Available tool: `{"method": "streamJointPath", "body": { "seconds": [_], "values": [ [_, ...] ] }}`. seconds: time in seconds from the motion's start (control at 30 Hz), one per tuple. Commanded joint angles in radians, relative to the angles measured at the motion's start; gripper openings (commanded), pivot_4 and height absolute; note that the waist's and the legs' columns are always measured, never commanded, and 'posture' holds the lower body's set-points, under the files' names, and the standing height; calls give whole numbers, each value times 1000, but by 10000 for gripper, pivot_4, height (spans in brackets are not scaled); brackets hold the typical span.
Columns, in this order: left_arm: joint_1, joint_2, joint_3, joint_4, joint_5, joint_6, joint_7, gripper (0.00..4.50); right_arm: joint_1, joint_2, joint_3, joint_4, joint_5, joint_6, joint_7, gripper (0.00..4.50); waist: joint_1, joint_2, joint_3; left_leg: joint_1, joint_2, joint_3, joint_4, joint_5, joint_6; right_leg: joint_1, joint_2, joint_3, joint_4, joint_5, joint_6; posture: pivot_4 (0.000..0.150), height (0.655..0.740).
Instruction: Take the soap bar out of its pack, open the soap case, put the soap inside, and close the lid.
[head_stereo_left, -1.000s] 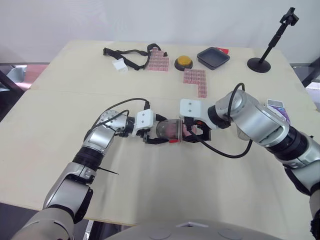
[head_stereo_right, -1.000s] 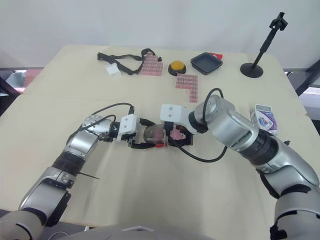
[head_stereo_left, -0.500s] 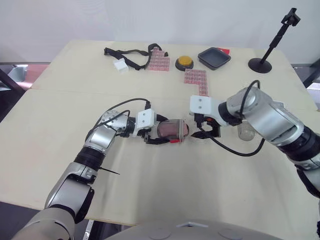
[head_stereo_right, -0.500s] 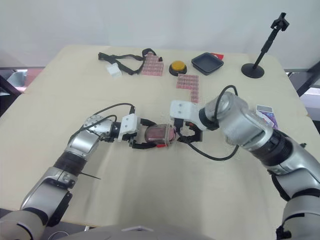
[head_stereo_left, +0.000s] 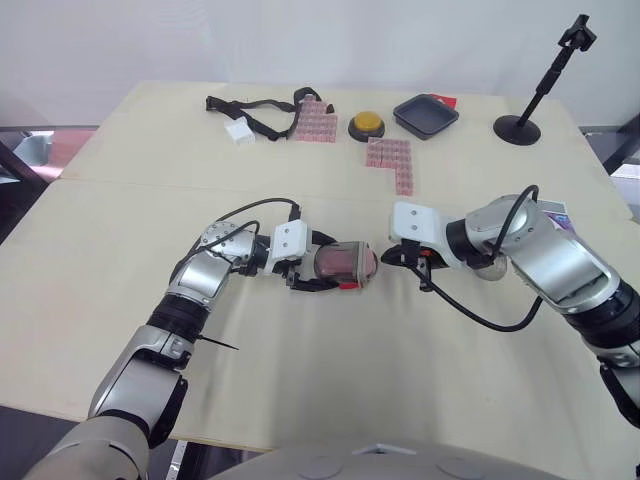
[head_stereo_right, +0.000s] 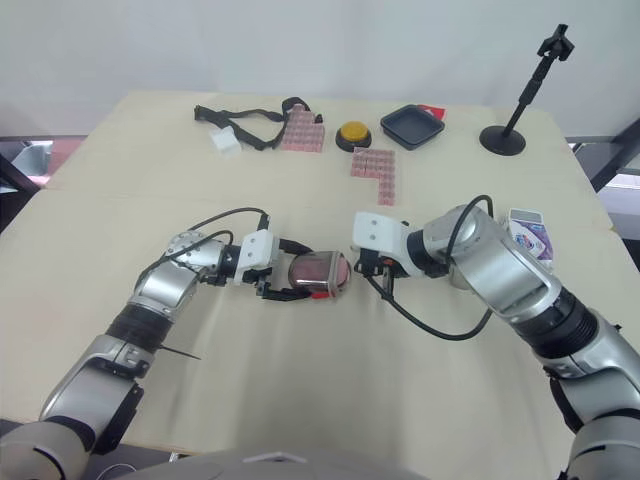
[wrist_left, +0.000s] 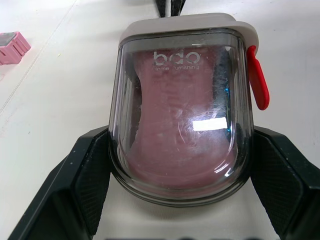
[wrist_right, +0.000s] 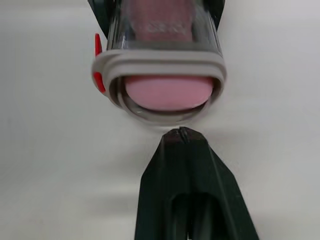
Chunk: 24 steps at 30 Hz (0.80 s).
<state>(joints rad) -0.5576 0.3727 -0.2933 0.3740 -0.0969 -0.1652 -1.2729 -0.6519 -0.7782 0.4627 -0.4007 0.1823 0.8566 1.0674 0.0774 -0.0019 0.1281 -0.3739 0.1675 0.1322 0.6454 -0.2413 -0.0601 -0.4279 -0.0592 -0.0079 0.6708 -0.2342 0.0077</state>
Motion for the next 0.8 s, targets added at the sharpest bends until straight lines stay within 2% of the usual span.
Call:
{"method": "streamJointPath", "body": {
  "seconds": [0.03,0.6,0.8],
  "values": [
    [-16,3,20,-32,-28,-14,1,36792,1,4,2,-25,-2,-10,-2,72,1,0,0,0,0,0,0,0,0,0,0,0,0,0,0,1500,7338],
    [-13,2,19,-41,-24,-12,14,36792,-24,54,43,11,-32,-42,-4,72,0,0,0,0,0,0,0,0,0,0,0,0,0,-1,-1,1500,7338],
    [-1,20,26,-41,-25,-24,6,36792,11,-19,-13,18,-34,-61,17,72,1,0,0,0,0,0,0,0,0,0,0,0,0,0,0,1500,7338]
  ]
}}
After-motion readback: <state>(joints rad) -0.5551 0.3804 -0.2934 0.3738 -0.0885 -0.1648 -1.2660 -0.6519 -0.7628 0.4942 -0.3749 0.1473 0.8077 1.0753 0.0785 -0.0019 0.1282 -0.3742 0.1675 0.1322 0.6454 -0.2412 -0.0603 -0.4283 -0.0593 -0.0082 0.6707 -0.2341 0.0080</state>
